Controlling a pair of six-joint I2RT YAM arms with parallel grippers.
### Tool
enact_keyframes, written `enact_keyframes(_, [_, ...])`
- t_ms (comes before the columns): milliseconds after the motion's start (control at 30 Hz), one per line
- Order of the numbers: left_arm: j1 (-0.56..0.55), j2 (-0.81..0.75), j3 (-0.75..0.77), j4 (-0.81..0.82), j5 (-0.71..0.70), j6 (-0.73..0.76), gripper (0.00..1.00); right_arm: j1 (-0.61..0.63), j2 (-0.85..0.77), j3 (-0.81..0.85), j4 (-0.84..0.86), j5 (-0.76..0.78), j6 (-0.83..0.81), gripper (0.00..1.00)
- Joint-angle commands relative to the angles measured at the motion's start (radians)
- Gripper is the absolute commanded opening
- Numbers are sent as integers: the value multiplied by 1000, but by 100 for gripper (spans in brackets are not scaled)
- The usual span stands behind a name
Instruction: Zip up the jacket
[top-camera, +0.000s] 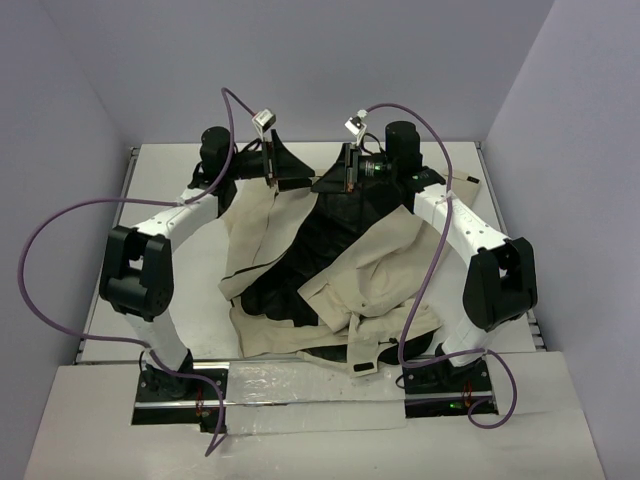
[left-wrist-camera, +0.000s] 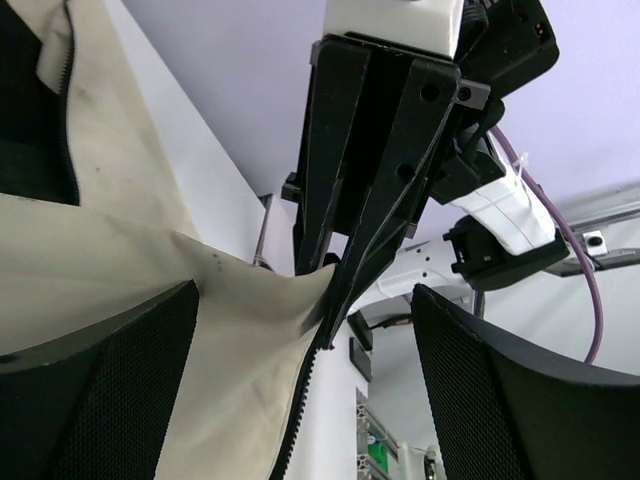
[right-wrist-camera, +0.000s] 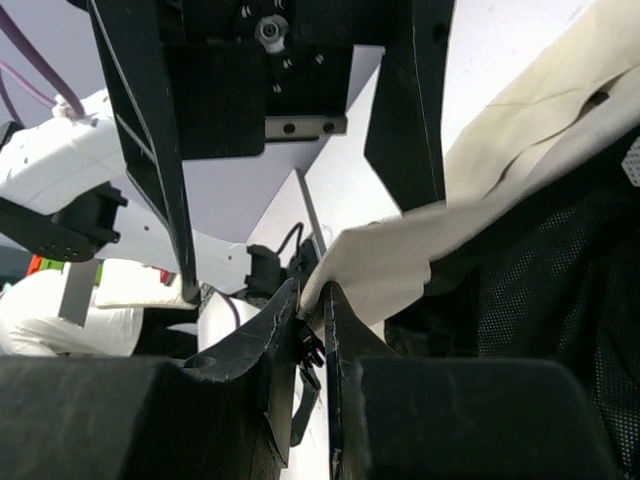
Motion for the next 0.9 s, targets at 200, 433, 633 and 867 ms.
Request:
enact_keyframes(200, [-25,19,-11,283,25,-170,60,19,-43,38,54,-45,13,0])
enact_keyframes(433, [-25,24,-35,408,20,-275,28,22,-38,43,17,-42,-15,0])
enact_keyframes(633, [-25,27,-48,454,16,-306,13,22,-37,40,6,-38,-22,0])
enact_keyframes(867, [-12,-6,-67,308,7,-159,37,22,-38,47,-9,-39,-39,0])
